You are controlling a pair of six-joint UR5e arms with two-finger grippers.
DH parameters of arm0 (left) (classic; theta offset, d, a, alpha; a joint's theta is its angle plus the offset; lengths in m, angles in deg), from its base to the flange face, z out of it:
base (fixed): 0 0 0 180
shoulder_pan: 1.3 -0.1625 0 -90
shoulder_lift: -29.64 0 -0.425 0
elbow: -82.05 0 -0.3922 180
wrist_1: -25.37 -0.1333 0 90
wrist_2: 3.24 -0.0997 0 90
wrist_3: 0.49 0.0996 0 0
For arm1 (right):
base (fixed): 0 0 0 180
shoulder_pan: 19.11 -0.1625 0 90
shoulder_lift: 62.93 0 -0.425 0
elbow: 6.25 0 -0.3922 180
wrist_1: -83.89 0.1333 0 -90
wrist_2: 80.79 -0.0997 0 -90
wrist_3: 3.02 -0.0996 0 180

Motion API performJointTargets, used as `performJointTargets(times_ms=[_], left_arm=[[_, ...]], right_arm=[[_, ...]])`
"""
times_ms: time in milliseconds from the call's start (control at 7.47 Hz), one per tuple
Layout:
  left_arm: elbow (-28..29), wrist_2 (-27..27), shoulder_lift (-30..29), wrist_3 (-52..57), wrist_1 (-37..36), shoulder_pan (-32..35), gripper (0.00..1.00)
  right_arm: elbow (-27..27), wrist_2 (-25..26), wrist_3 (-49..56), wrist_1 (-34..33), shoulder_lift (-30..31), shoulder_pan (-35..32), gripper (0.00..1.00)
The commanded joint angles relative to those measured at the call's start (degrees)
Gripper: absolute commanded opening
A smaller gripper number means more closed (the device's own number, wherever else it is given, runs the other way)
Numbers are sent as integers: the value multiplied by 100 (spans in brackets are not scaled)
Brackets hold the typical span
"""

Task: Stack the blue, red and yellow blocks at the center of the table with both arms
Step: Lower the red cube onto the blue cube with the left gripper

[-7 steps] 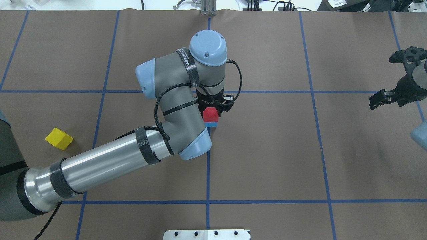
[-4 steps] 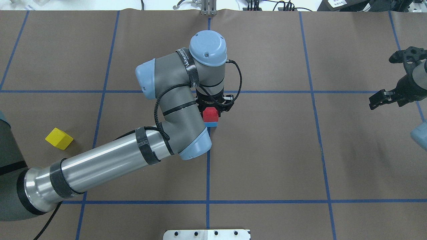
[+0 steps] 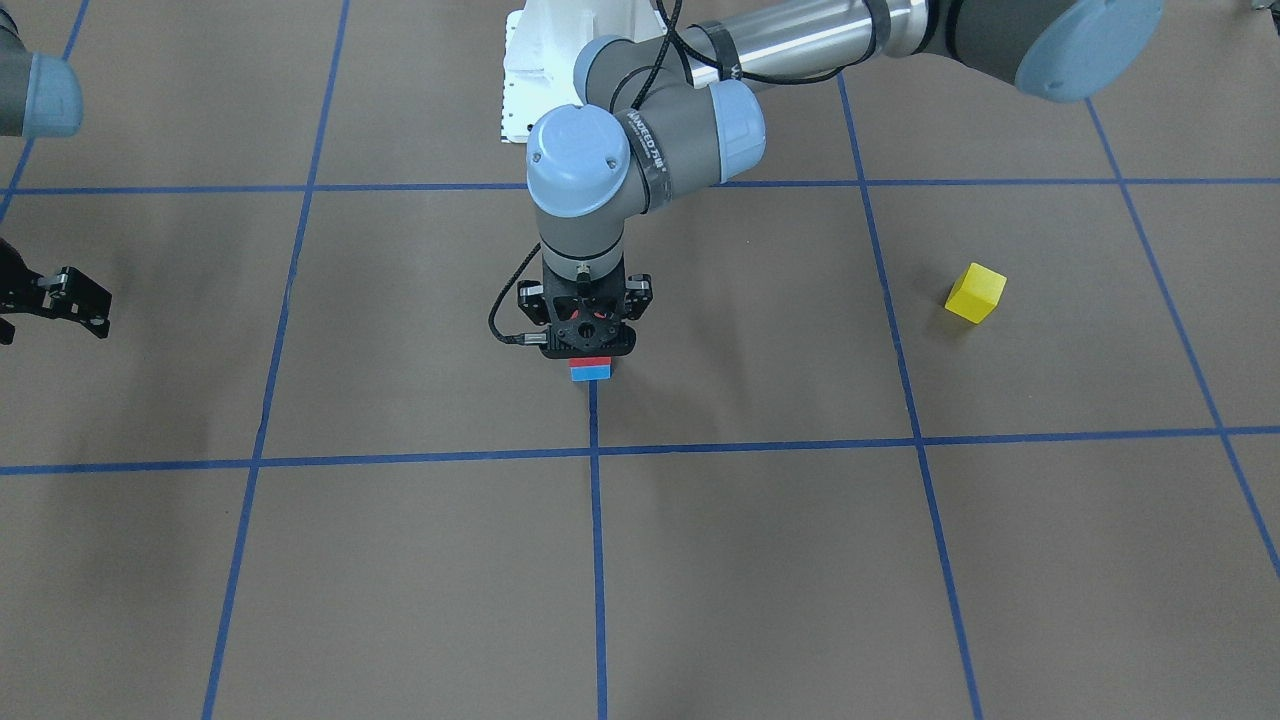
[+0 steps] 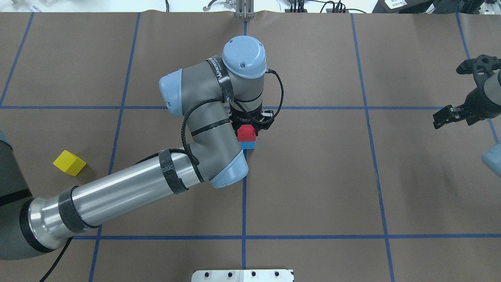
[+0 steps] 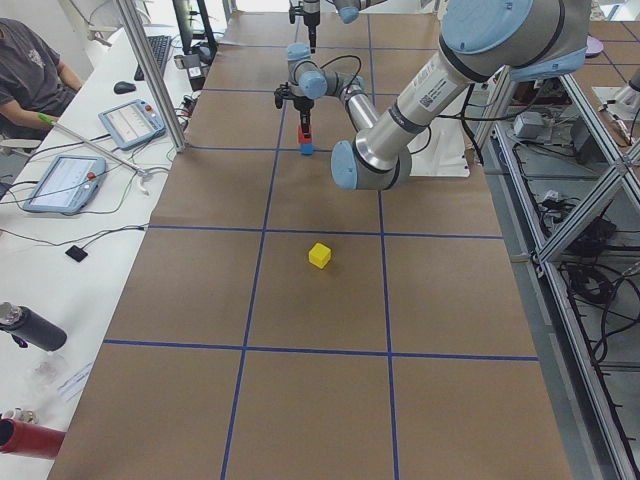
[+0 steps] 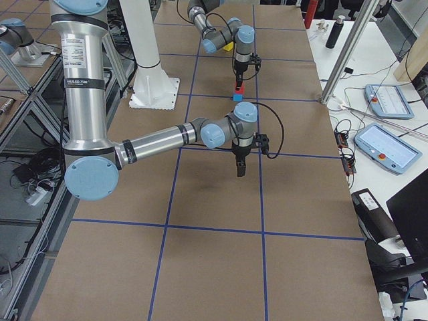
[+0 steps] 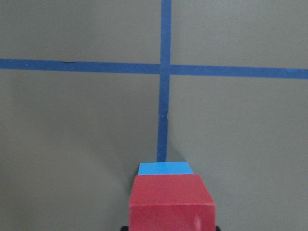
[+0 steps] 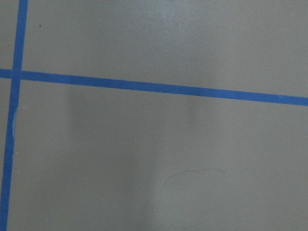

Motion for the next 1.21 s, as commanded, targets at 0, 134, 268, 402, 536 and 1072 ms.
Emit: performJointTargets(times_ms=[0,134,268,402,536,1072], left_arm=[[-7,-2,0,-7,0,-1,4],[-7,-2,9,-7,0,-10,22],[-15,-2,9,-7,0,-18,29],[-15,-2,9,-16,0,-27,34],[-15,-2,9,-16,0,-27,36],[-15,-2,9,-7,-9,-27,70]], right_arm=[[0,0,1,8,-1,0,100],[0,0,1,-1,7,0,100],[0,0,-8,-1,7,-8,100],[0,0,-8,-1,-1,-8,100],[-9,0,-8,-1,7,0,100],[0,0,1,-1,-1,0,100]])
